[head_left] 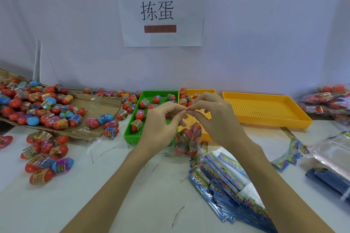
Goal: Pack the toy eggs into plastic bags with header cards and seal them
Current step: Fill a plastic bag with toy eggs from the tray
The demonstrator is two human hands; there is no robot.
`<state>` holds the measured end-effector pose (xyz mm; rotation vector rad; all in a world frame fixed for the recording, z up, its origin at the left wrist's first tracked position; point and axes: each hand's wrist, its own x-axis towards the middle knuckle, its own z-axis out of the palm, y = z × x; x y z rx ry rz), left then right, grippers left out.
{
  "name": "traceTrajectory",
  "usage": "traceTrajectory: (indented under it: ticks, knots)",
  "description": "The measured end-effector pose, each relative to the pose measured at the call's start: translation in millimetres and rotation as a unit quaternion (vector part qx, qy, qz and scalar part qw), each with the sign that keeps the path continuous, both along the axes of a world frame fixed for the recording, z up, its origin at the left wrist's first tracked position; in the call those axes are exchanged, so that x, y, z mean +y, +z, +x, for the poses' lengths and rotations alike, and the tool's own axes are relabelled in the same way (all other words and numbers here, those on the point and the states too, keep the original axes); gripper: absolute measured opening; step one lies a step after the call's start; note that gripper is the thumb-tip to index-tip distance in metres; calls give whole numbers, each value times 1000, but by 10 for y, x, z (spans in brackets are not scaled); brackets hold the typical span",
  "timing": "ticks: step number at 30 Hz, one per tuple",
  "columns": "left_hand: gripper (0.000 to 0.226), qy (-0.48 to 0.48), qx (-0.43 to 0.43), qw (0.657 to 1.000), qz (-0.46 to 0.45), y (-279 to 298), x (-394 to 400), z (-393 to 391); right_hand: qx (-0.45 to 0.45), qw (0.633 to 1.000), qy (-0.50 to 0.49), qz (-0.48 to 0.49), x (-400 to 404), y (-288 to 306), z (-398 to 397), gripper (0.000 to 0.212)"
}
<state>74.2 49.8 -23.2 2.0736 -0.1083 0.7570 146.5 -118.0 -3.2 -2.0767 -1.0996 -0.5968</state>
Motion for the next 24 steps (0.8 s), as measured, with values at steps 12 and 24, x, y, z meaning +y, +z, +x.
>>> traceTrajectory:
  ticks: [12, 24]
  knots:
    - [12, 12, -47, 997, 67, 54, -33, -33, -17, 998, -22, 48, 28, -2, -36, 2]
    - [14, 91, 25, 991, -98, 84, 321, 11, 116, 945, -274, 134, -678, -139, 635, 15]
